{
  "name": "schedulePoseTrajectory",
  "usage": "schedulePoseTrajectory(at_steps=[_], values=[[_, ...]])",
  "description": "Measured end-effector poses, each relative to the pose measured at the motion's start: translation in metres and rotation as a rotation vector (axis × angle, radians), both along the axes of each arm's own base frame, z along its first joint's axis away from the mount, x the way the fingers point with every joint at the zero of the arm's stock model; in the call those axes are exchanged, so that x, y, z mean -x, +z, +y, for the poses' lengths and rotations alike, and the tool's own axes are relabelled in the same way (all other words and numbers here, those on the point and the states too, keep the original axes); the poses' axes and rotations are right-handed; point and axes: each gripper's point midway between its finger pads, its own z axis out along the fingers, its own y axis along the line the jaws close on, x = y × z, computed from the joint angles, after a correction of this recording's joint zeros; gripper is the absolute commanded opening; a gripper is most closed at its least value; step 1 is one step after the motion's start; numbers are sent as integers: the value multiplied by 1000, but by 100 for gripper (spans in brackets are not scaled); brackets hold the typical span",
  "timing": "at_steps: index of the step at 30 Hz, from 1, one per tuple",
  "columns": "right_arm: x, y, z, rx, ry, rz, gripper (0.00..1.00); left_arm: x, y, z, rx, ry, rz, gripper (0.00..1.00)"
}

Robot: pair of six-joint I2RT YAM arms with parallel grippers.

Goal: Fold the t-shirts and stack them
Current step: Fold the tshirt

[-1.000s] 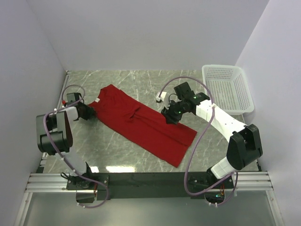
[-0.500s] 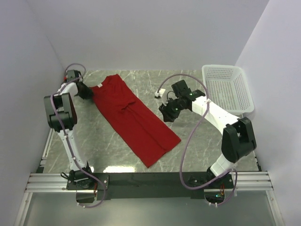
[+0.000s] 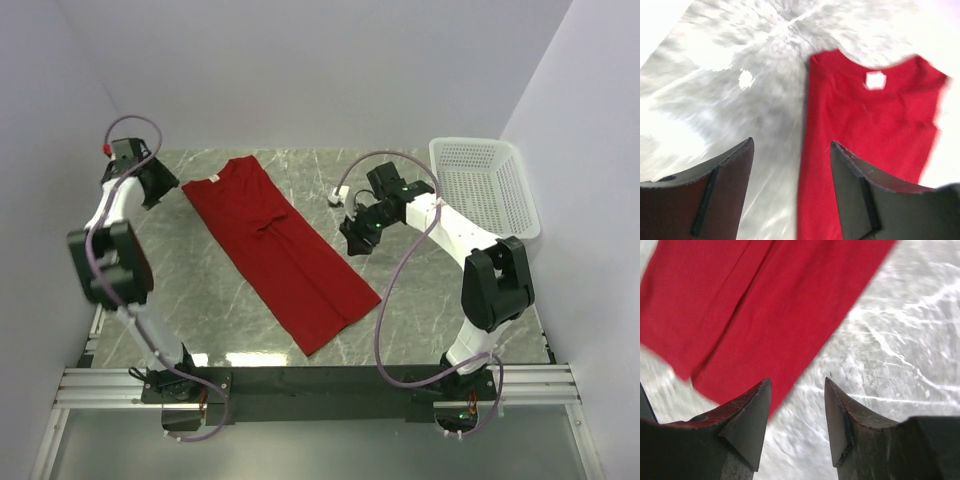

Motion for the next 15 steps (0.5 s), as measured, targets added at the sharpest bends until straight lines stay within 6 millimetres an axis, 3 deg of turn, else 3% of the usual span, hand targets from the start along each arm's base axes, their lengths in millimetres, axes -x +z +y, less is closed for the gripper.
schedulePoseTrajectory(at_steps=[4,7,11,13,15], values=[[18,-8,-18,14,252,-66,57,43,80,-10,-99,-104,-224,74],[39,-16,-43,19,438,-100,62,72,133,-52,-170,-306,-440,74],[50,-18,-68,15,577,-127,62,111,172,-157,-230,-695,-643,74],[52,-17,-76,8,610,-133,62,135,176,-221,-225,-901,-702,74],[51,-15,-82,-8,618,-146,62,171,167,-284,-185,-1102,-722,73]])
